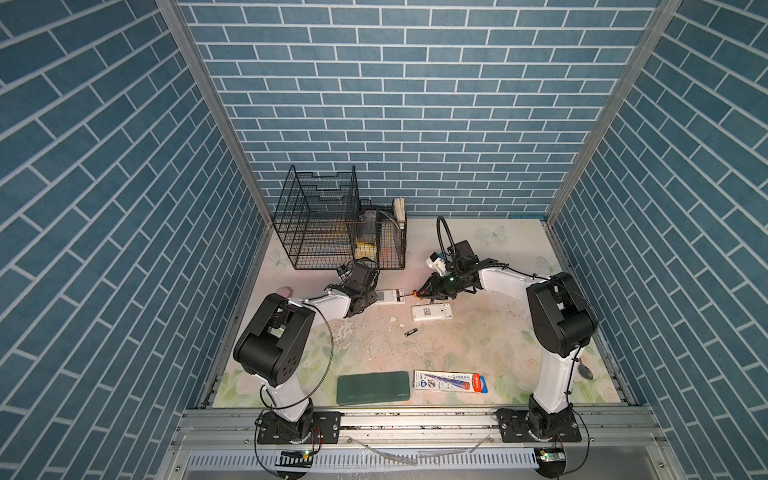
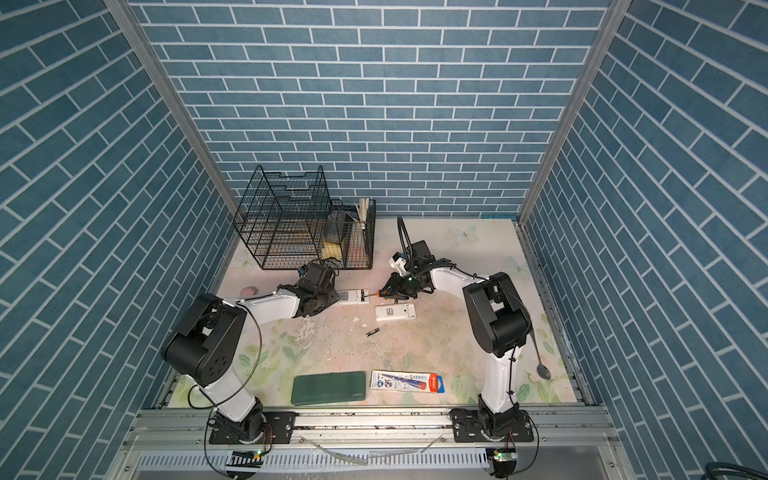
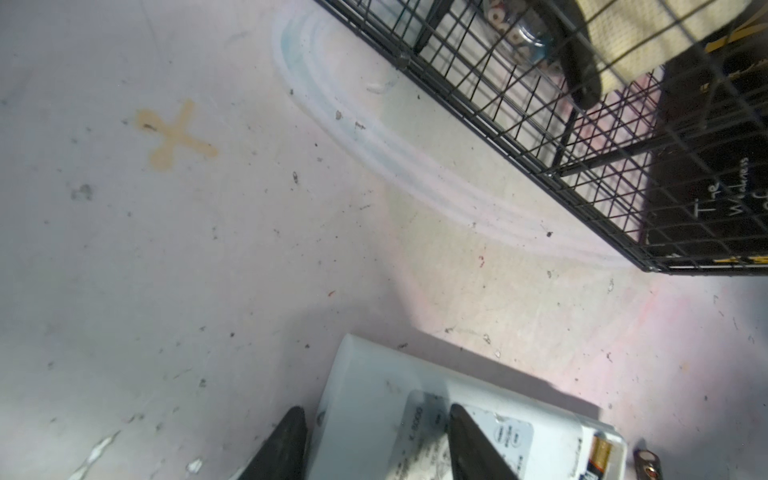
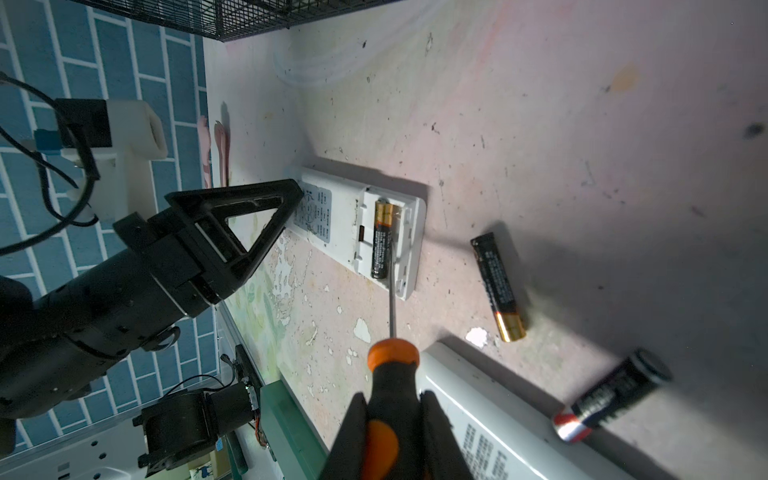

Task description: Unload the batteries from the remote control

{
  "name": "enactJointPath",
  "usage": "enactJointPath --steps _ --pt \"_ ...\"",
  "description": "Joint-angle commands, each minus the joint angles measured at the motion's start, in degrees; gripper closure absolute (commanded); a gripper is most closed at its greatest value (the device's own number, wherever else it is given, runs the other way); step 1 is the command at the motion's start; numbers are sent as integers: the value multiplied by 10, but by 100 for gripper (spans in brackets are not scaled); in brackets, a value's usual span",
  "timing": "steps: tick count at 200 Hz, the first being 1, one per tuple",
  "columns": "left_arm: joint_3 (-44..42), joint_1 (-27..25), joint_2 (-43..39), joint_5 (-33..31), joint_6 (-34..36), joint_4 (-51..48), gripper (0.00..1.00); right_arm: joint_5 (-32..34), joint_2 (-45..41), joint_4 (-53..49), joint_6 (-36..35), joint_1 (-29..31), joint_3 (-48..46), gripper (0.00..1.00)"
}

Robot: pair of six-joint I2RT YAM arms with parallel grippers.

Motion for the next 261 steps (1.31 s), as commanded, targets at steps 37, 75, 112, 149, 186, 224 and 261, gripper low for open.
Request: enactJointPath --steps 37,75,112,149,186,224,261 --pt "-25 -22 62 80 2 -70 45 29 -23 -23 -27 24 -46 100" --pt "-25 -22 65 76 6 -74 45 49 -12 -67 -71 23 -36 100" --pt "-28 -22 69 74 6 -75 45 62 3 -60 -82 20 -41 100" --pt "-25 -22 78 75 7 -73 45 105 -2 -102 -117 18 -35 100" --pt "-26 -23 81 75 7 -73 45 109 -6 -105 -119 9 -50 100" --pt "-27 -22 82 73 7 -74 45 90 -7 -90 -100 2 -58 100" --pt "-29 -22 81 71 8 -75 45 90 -38 -118 -94 0 -57 100"
